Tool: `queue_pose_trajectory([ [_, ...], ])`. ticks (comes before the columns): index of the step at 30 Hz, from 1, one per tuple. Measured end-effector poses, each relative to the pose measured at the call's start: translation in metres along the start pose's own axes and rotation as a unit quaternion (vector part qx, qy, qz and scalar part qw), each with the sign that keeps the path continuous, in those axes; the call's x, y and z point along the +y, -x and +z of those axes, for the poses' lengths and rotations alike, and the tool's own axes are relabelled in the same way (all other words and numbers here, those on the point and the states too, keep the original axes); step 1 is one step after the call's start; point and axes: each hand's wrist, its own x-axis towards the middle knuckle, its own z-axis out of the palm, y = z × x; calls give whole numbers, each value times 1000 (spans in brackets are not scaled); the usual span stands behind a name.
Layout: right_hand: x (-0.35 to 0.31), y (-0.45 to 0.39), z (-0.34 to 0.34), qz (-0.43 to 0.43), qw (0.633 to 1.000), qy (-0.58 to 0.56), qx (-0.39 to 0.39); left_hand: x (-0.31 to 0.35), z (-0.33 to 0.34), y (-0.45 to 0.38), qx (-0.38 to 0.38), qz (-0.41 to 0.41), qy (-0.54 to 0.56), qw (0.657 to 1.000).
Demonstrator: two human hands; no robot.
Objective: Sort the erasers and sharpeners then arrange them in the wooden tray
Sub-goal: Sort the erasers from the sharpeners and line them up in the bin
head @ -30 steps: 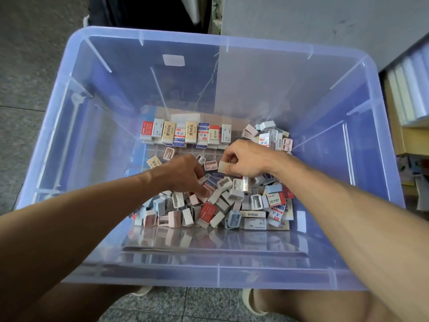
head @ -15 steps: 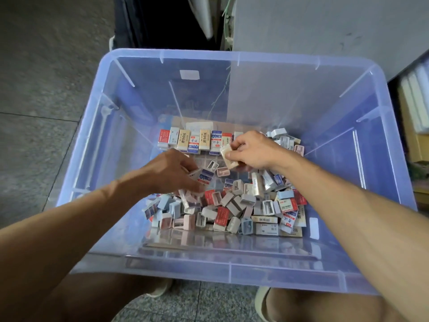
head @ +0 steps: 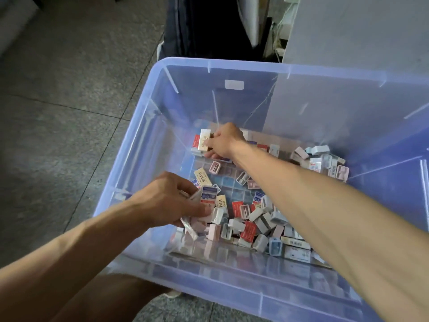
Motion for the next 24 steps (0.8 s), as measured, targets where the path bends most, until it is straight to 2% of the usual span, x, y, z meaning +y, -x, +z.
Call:
queue_pose_trajectory([
  [4,10,-6,11,-38,998,13,48,1,1,-6,-4,-11,-4,1000],
  [7,18,-4,10,-84,994,50,52,0,2,-7,-3,-18,-14,1000],
  [12,25,-6,16,-200,960,183,67,1,3,-8,-6,-15,-1,1000],
  [17,19,-10,10,-209,953,215,46,1,2,-8,-13,-12,-12,1000],
  [19,15,2,-2,-175,973,153,-9,2,3,-9,-13,-11,-9,1000],
  [21,9,22,-17,-92,987,37,-130,2,3,-10,-8,-7,-4,1000],
  [24,6,55,-35,-10,959,-42,-281,2,3,-10,2,2,0,1000],
])
